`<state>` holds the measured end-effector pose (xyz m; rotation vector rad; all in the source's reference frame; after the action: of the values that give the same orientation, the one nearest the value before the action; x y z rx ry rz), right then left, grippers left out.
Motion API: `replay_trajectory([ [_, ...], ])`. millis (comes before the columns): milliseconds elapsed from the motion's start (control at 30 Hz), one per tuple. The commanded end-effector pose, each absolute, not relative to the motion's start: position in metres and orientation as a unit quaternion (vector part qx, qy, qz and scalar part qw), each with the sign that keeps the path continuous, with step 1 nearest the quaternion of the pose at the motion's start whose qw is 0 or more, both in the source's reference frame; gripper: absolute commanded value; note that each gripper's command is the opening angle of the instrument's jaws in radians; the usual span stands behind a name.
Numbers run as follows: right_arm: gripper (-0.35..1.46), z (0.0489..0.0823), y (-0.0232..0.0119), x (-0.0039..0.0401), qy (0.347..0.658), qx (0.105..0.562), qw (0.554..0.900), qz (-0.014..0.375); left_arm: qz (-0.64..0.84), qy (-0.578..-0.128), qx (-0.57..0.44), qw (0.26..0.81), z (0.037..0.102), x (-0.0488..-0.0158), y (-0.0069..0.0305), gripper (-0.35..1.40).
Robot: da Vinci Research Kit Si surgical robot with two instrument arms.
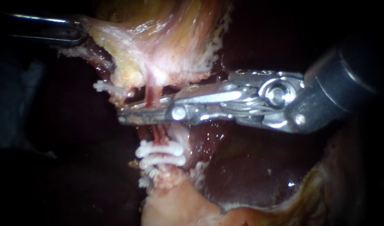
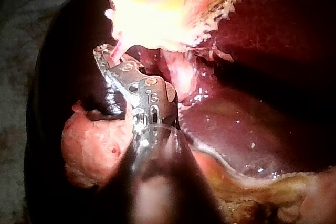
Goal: Going back third clip right tube
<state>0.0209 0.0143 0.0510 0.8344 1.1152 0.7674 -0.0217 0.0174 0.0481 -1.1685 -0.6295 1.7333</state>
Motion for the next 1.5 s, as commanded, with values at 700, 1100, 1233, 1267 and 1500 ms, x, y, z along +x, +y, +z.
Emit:
replay_trajectory([
  [700, 0.47, 0.0587, 0.0129, 0.0216, 0.538, 0.347, 0.699, 0.319, 0.705, -0.255, -0.475, 0.461, 0.0480, -0.0218, 0.0172, -0.35],
  [1100, 0.49, 0.0612, 0.0138, 0.0198, 0.559, 0.288, 0.726, 0.277, 0.705, -0.255, -0.475, 0.461, 0.0481, -0.0218, 0.0172, -0.35],
  [1233, 0.49, 0.0611, 0.0137, 0.0189, 0.568, 0.272, 0.735, 0.251, 0.705, -0.255, -0.475, 0.461, 0.0480, -0.0218, 0.0171, -0.35],
  [1267, 0.49, 0.0611, 0.0136, 0.0187, 0.574, 0.258, 0.741, 0.234, 0.705, -0.255, -0.475, 0.461, 0.0480, -0.0218, 0.0171, -0.35],
  [1500, 0.49, 0.0598, 0.0117, 0.0127, 0.599, 0.203, 0.761, 0.142, 0.705, -0.255, -0.475, 0.461, 0.0480, -0.0217, 0.0171, -0.35],
])
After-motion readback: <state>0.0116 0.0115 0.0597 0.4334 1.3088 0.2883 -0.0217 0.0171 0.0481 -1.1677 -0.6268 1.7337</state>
